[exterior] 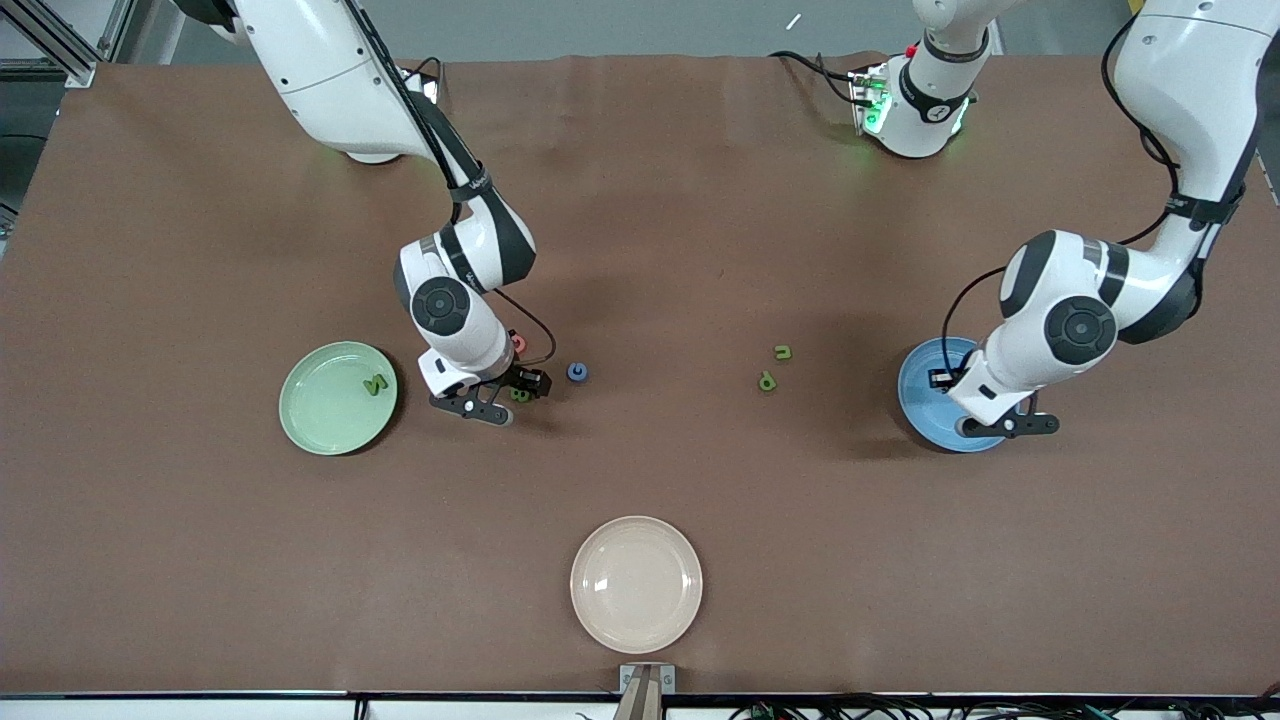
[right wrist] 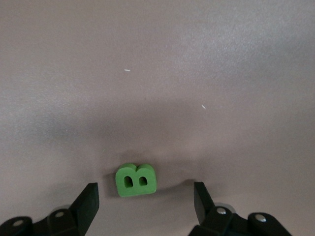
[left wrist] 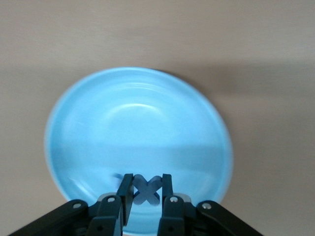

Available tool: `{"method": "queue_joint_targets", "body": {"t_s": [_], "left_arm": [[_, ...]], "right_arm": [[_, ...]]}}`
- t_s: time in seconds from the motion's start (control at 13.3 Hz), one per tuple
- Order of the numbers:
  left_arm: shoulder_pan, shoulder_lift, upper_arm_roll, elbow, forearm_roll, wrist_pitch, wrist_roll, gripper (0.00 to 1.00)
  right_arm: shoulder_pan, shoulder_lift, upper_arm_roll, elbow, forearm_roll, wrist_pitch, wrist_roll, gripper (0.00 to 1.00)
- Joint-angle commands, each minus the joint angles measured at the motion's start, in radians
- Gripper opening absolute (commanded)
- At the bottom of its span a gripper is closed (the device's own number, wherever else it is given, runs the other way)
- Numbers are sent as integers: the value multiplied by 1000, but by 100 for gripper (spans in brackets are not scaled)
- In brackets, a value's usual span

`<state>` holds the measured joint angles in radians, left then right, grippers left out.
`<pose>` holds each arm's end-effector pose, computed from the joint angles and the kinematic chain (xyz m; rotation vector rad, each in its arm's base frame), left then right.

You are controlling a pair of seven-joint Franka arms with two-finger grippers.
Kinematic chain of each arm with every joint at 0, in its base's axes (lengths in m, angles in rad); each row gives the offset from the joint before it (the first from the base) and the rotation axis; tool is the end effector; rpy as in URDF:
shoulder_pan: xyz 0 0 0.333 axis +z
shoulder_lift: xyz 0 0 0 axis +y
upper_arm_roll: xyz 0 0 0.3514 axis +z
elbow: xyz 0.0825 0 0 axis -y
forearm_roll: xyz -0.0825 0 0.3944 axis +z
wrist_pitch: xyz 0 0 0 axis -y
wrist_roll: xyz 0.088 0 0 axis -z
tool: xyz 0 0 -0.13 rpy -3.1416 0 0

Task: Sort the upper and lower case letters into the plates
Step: 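Drop the X into the blue plate while the right gripper lifts the B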

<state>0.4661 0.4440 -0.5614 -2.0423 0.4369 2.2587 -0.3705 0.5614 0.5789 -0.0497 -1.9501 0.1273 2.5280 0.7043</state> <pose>0.5966 -0.0319 0.2429 -3.0279 0.0014 0.1608 0.5605 0.3163 0.1771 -3.0708 0.4462 0.0399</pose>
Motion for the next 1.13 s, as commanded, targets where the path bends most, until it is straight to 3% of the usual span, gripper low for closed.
{"method": "queue_joint_targets", "body": {"t_s": [0.0, 0.15, 0.75, 0.9, 0.98, 1.05], "left_arm": [[63, 12, -18, -64, 104, 96, 10, 7], [94, 31, -18, -78, 160, 125, 10, 7], [118, 94, -14, -95, 244, 206, 5, 8], [126, 94, -14, -95, 256, 206, 5, 9], [126, 93, -15, -93, 256, 205, 10, 27], [126, 87, -18, -88, 256, 205, 13, 83]], "right_arm": [[20, -4, -9, -7, -5, 8, 46, 74], [18, -4, -9, -6, -5, 9, 49, 67], [12, 13, -12, 10, -2, 18, 49, 61], [12, 18, -12, 10, 0, 40, 49, 54], [12, 18, -12, 10, 0, 40, 49, 47], [9, 18, -12, 10, 0, 40, 49, 30]]}}
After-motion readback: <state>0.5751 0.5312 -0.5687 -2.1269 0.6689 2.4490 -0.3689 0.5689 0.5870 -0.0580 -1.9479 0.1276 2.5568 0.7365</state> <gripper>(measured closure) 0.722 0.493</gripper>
